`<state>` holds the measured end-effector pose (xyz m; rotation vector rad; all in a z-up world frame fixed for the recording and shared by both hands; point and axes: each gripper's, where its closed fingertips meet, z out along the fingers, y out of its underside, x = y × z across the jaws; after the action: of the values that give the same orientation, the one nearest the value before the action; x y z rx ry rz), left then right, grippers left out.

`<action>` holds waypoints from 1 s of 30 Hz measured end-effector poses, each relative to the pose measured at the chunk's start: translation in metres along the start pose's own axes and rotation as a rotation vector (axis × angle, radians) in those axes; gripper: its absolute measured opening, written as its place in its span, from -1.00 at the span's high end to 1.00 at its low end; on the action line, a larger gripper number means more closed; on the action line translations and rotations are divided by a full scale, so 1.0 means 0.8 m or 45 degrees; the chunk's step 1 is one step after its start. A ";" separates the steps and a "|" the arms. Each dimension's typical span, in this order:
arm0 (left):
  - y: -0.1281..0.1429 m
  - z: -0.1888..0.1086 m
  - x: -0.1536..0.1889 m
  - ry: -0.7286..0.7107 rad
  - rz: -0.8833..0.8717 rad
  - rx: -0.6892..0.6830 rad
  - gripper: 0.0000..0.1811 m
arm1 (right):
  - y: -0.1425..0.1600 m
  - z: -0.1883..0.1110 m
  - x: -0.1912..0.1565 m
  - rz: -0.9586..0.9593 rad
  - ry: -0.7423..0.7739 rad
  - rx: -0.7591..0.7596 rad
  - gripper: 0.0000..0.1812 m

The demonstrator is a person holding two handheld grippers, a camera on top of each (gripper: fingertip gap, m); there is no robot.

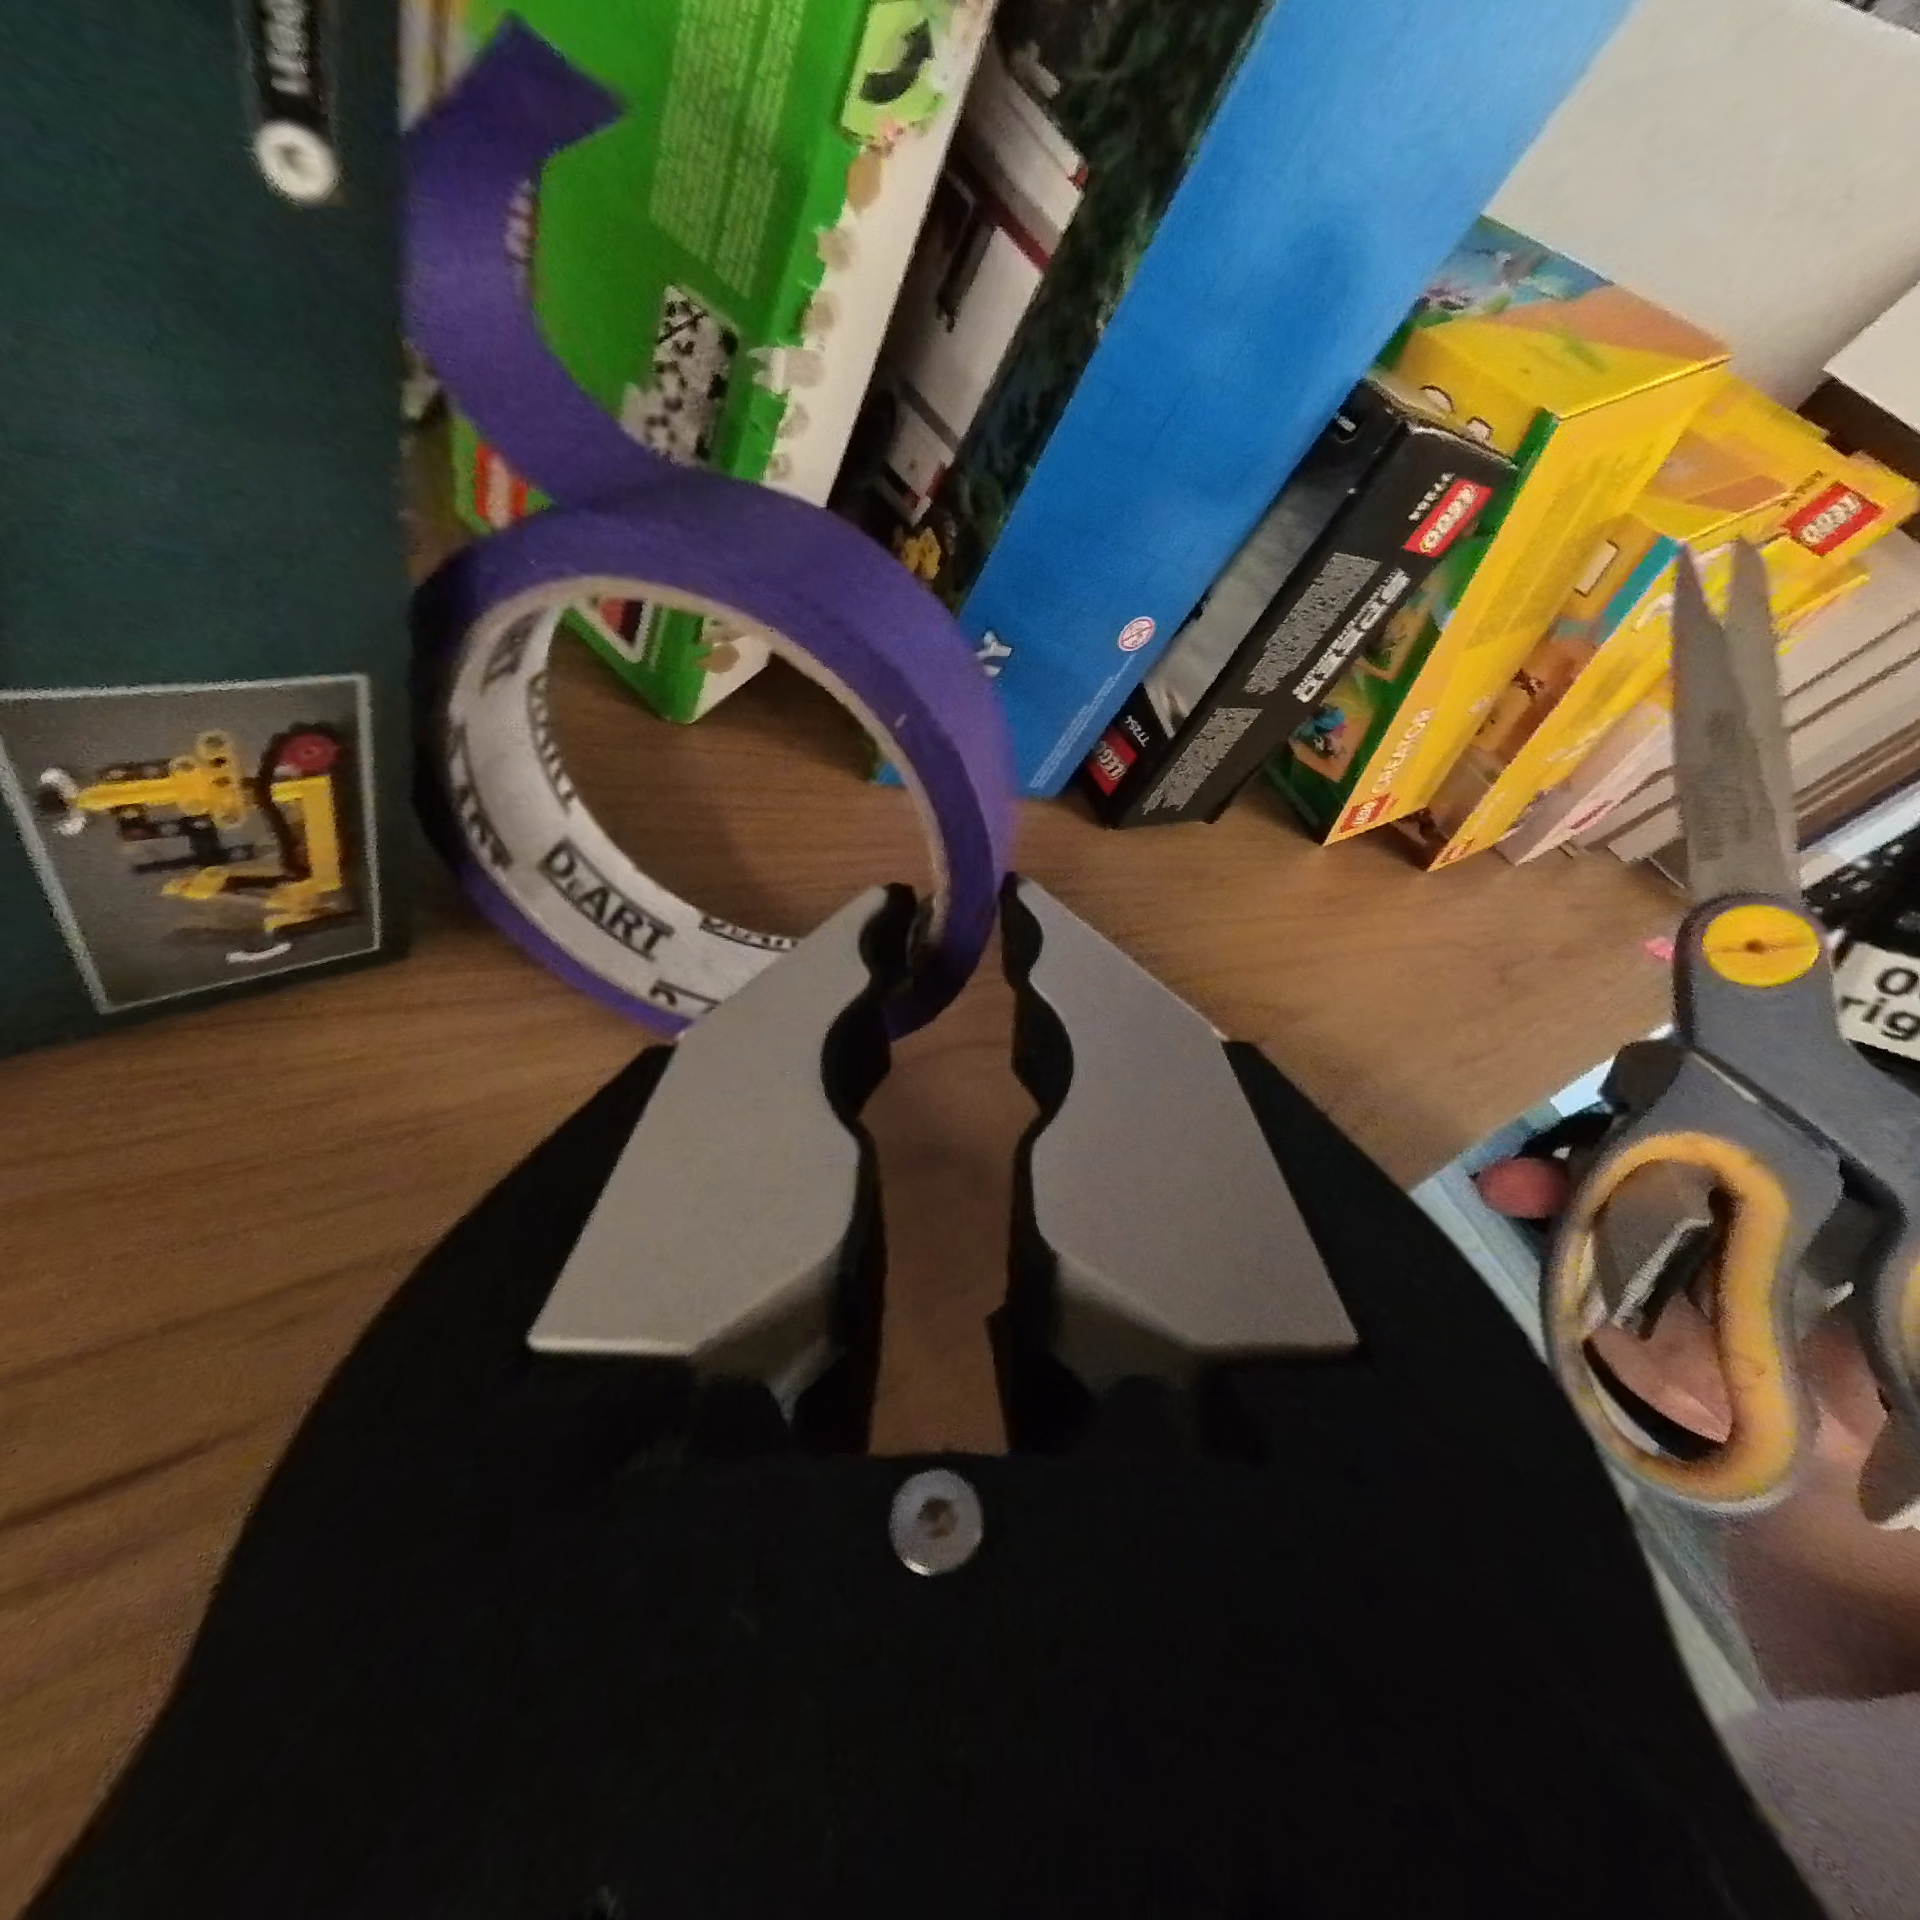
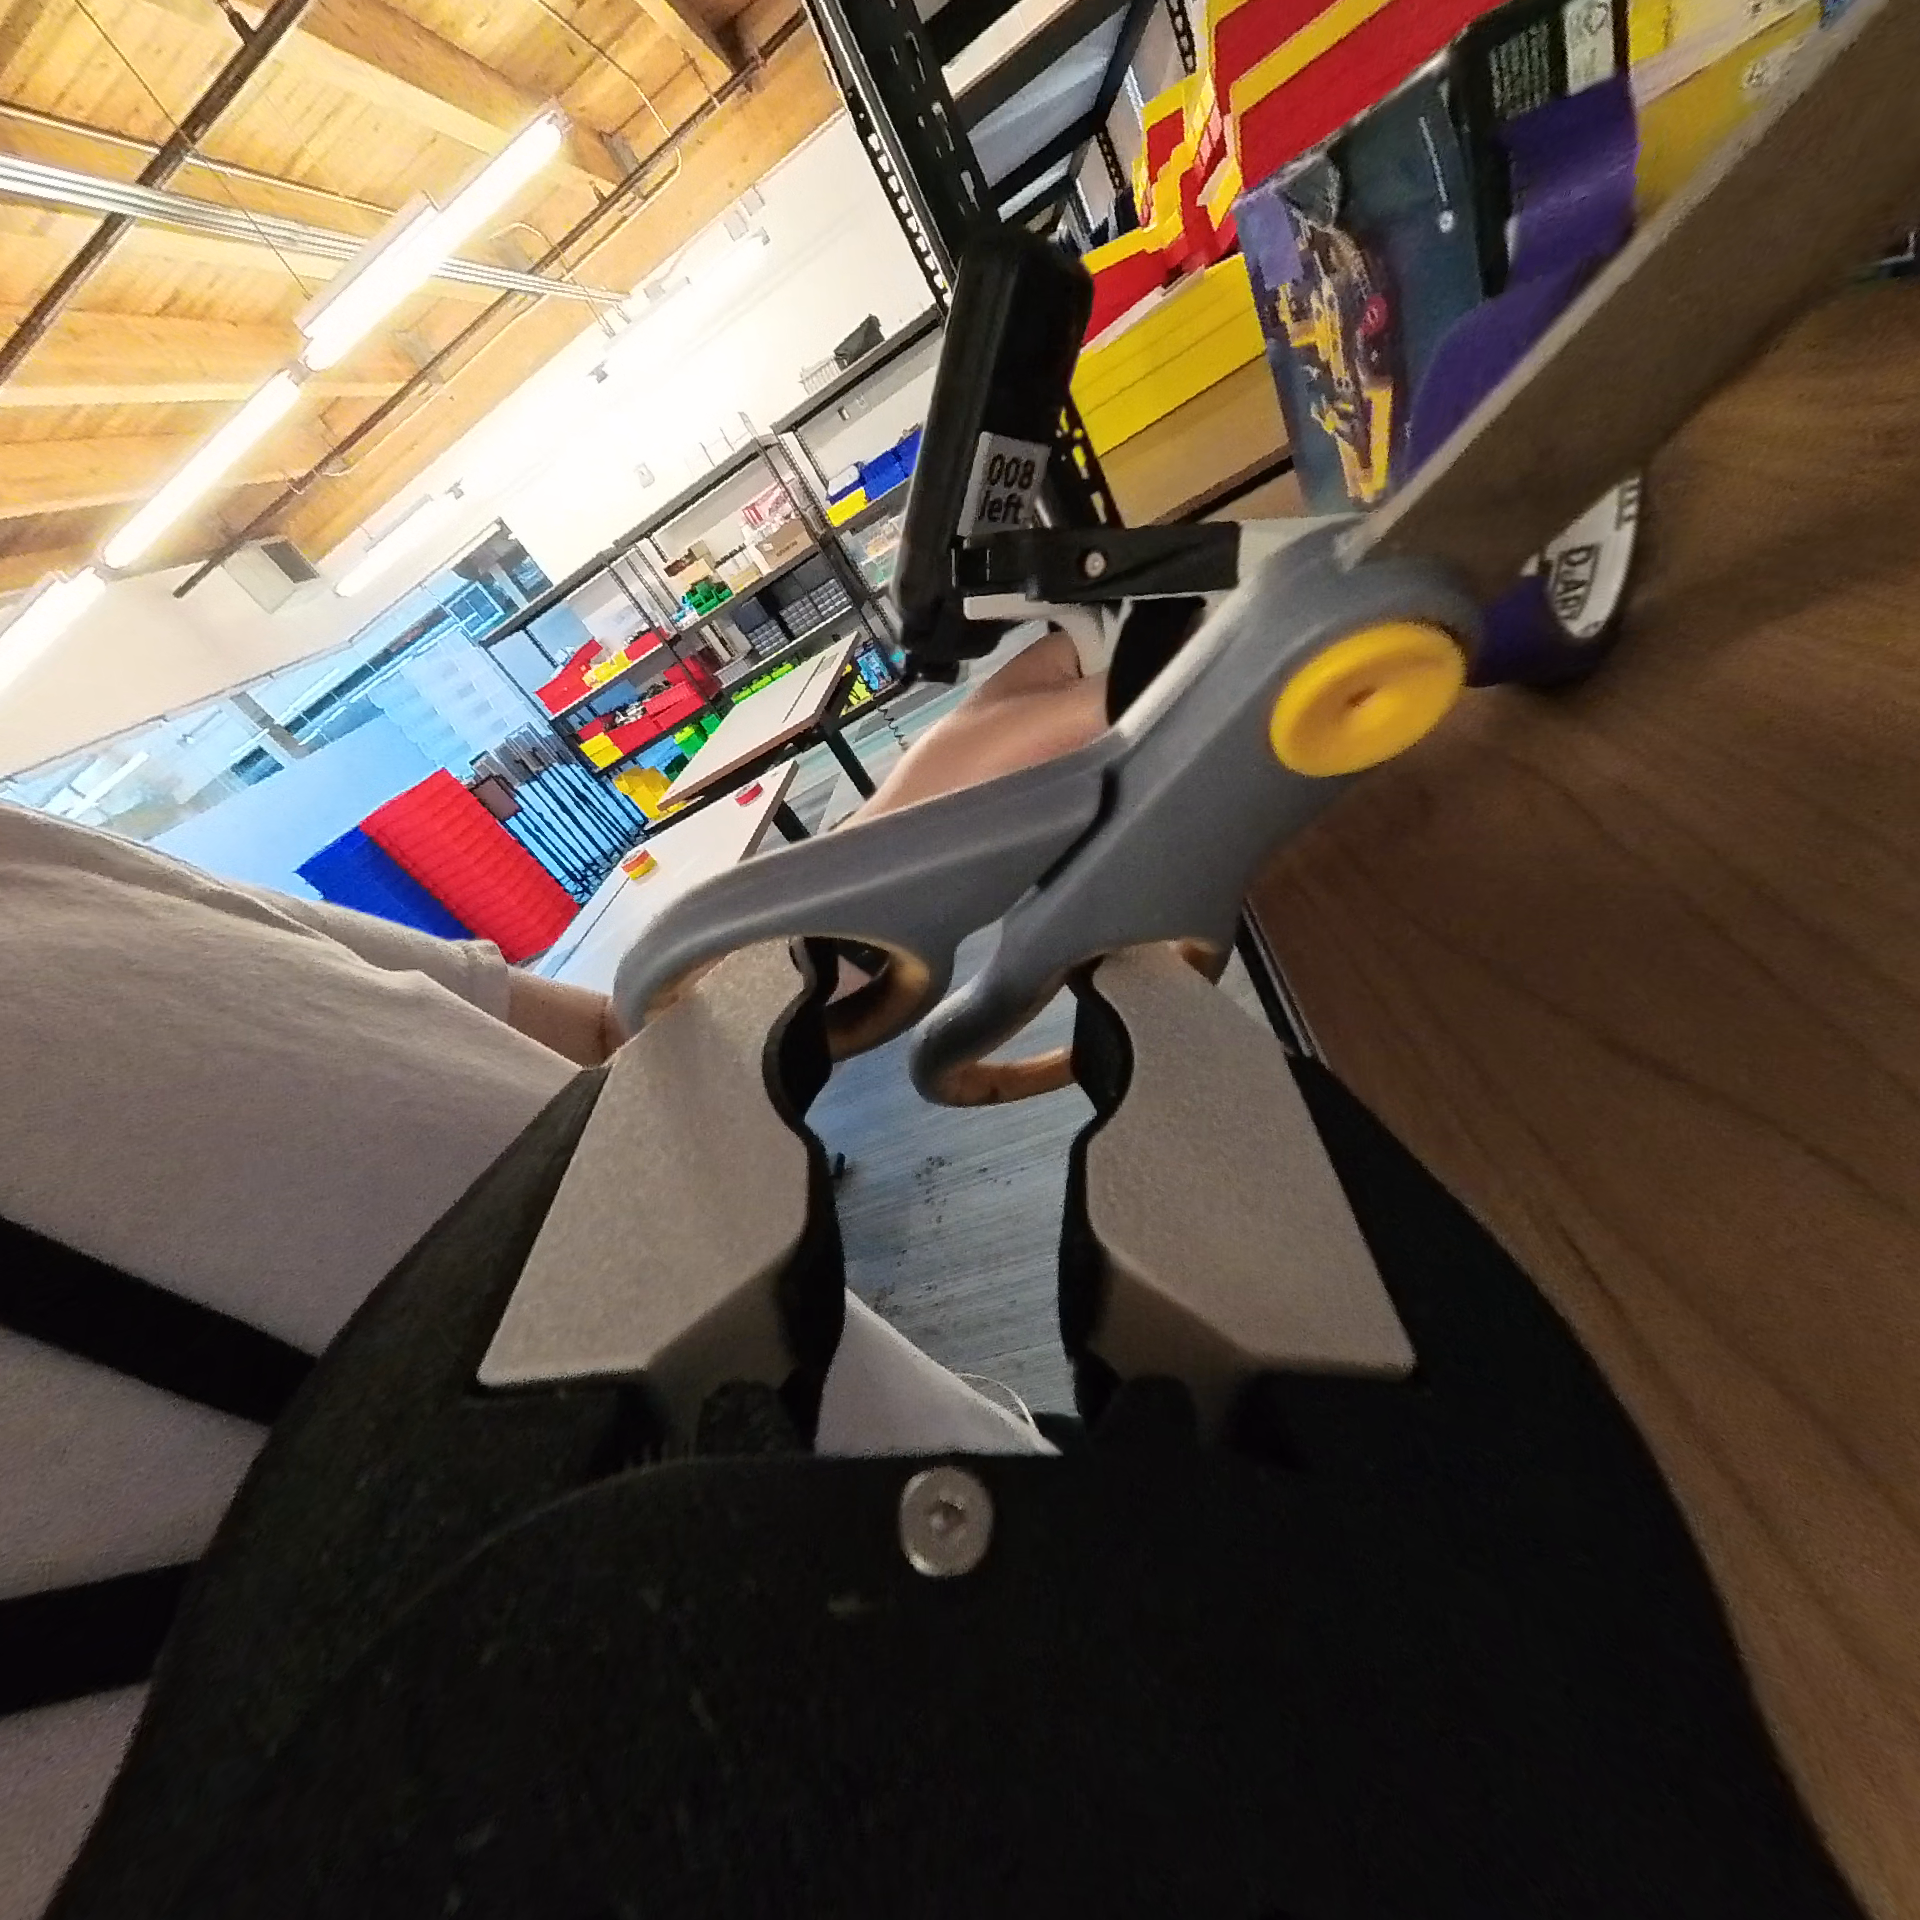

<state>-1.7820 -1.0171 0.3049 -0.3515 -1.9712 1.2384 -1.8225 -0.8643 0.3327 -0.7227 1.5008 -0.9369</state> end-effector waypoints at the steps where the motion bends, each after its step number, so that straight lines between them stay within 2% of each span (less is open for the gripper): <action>1: 0.000 0.002 0.003 0.021 0.016 0.009 0.85 | 0.001 -0.001 0.001 0.003 0.004 0.001 0.54; 11: 0.009 0.017 0.062 0.071 0.043 0.117 0.90 | 0.003 -0.017 0.007 -0.013 0.047 -0.003 0.54; 16: 0.019 0.025 0.071 0.068 0.047 0.114 0.88 | 0.002 -0.023 0.011 -0.005 0.055 -0.002 0.54; 24: 0.033 0.026 0.073 0.095 0.017 0.042 0.58 | 0.004 -0.025 0.019 -0.008 0.074 -0.016 0.54; 30: 0.032 -0.005 0.076 0.081 0.052 0.057 0.41 | 0.006 -0.022 0.024 0.012 0.062 -0.016 0.54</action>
<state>-1.8238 -0.9666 0.3114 -0.4061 -1.8880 1.2796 -1.8425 -0.8758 0.3195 -0.7056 1.5528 -0.9445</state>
